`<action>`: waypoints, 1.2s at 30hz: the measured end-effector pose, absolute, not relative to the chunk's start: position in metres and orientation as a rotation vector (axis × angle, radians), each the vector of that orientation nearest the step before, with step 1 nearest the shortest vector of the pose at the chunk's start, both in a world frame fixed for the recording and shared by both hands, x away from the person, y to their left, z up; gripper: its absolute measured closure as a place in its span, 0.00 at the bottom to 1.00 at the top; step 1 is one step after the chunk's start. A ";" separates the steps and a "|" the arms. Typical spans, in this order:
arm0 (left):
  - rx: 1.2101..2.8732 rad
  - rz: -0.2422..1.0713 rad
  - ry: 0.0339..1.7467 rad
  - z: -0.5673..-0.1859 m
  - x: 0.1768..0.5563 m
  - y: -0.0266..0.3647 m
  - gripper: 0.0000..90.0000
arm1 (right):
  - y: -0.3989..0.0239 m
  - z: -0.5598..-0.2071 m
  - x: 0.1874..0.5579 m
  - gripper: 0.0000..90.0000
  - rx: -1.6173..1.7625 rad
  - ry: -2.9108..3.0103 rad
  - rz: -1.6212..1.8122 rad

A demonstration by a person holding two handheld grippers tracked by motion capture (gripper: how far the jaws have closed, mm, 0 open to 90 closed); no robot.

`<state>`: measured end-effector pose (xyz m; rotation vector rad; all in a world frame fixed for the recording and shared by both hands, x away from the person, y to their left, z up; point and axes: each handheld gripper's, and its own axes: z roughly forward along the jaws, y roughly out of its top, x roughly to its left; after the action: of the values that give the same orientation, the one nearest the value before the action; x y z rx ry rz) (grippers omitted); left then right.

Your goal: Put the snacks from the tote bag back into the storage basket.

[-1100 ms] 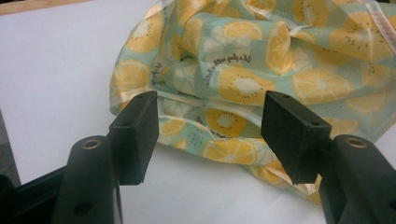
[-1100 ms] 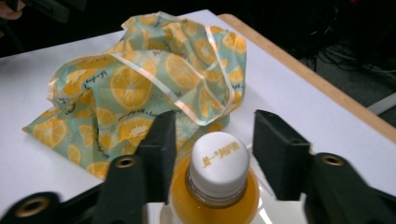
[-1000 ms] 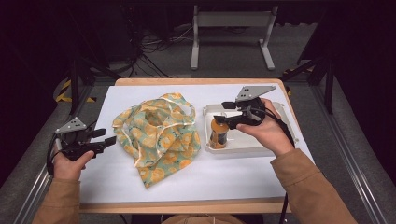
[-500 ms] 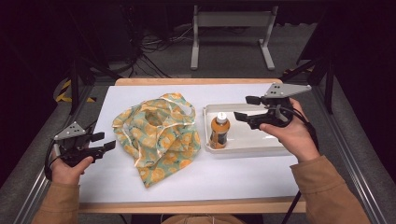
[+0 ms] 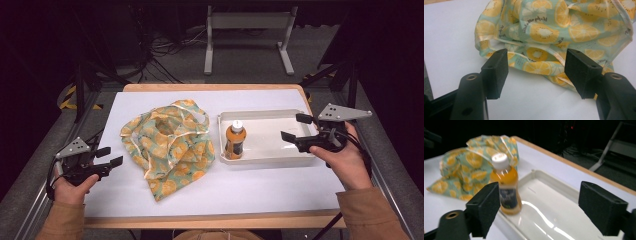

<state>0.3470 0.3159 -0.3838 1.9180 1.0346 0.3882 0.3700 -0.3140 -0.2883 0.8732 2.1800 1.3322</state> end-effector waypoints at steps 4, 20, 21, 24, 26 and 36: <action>1.908 0.393 1.042 -0.386 0.344 0.317 0.40 | -0.327 -0.299 0.365 0.17 0.902 2.195 1.266; 1.848 0.414 1.076 -0.394 0.333 0.324 0.40 | -0.360 -0.355 0.348 0.15 1.047 2.107 1.317; 1.849 0.419 1.076 -0.395 0.333 0.324 0.40 | -0.360 -0.358 0.348 0.15 1.050 2.109 1.316; 1.841 0.416 1.084 -0.399 0.331 0.325 0.40 | -0.360 -0.369 0.347 0.14 1.070 2.127 1.301; 1.836 0.420 1.084 -0.401 0.330 0.325 0.40 | -0.360 -0.375 0.346 0.14 1.083 2.123 1.307; 1.818 0.427 1.082 -0.409 0.328 0.324 0.40 | -0.361 -0.393 0.342 0.12 1.148 2.121 1.278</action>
<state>0.3283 0.3237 -0.4088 1.8180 1.0816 0.4273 0.3423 -0.3611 -0.3928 1.1481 2.1214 1.2775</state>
